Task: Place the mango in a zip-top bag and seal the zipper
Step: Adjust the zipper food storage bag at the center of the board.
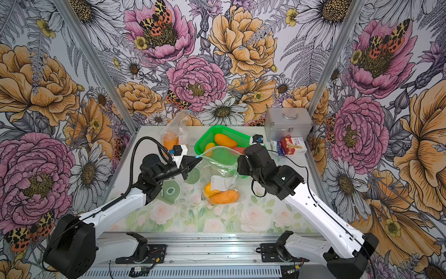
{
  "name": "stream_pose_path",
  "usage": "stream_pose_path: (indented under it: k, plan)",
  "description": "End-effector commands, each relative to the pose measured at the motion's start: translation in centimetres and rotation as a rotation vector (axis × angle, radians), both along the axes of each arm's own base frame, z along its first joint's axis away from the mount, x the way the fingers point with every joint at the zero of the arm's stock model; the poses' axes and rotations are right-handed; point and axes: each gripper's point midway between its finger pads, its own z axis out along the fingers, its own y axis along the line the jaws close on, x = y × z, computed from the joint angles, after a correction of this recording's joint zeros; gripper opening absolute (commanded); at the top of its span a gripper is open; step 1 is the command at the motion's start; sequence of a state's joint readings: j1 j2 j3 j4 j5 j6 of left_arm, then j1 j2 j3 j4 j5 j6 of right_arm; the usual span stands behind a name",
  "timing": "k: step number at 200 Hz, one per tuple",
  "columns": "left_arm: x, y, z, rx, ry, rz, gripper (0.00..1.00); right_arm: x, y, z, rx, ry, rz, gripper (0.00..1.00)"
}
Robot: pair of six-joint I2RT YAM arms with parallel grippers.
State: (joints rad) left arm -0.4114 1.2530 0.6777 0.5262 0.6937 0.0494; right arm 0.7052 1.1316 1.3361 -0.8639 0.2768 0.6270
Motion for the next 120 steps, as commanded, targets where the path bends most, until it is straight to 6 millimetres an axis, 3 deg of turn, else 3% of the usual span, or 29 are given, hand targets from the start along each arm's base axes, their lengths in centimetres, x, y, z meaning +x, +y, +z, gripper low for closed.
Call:
stream_pose_path:
  k: [1,21,44,120]
  plan:
    - [-0.4,-0.4,2.3,-0.030,-0.035,-0.070,0.00,-0.1,1.8,5.7,-0.031,-0.152,0.193,0.68]
    - [-0.4,-0.6,2.8,-0.033,-0.047,-0.083,0.00,-0.5,4.2,8.3,-0.079,-0.234,0.385,0.73]
    - [-0.6,-0.6,2.9,-0.036,-0.045,-0.094,0.00,-0.6,6.7,9.5,-0.165,-0.320,0.582,0.70]
    - [-2.5,-0.2,4.3,-0.034,-0.065,-0.143,0.00,-1.6,13.7,8.2,-0.294,-0.509,1.121,0.65]
